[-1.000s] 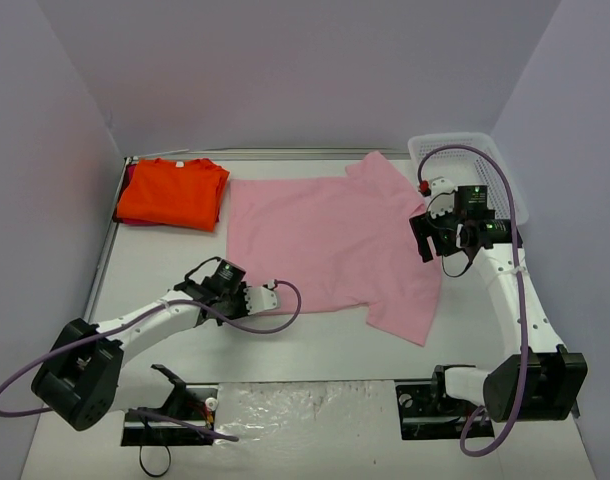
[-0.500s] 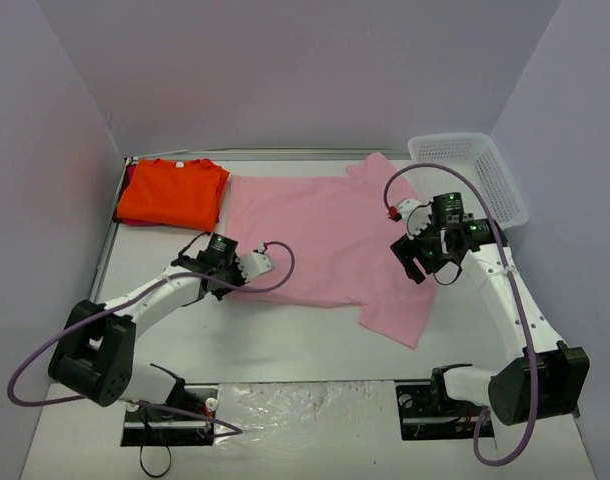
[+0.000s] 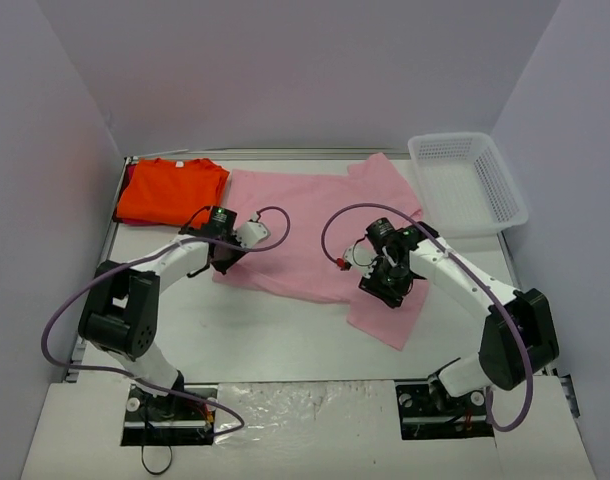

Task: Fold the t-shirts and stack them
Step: Grap the side of the flattened tshirt closest away from the robot with both arms

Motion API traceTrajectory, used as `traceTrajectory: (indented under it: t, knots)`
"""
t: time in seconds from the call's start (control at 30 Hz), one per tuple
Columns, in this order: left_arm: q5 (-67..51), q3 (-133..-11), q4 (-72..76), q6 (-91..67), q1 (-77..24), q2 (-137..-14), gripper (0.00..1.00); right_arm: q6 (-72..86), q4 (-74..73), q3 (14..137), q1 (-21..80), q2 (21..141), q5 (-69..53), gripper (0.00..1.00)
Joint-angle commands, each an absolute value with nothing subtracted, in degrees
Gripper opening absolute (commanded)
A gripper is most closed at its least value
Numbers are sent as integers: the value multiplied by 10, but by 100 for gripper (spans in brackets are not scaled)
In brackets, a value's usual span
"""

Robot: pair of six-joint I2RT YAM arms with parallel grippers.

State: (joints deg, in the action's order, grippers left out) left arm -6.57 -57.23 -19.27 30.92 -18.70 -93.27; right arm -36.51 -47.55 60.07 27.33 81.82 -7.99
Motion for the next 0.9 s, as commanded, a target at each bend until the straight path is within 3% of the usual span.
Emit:
traceTrajectory:
  t: [0.0, 0.87]
  knots:
    - [-55, -602, -189, 286, -174, -942, 2, -379, -508, 589, 309, 840, -60, 33]
    - [-18, -618, -162, 269, -121, -977, 2, -310, -504, 556, 505, 938, -47, 45]
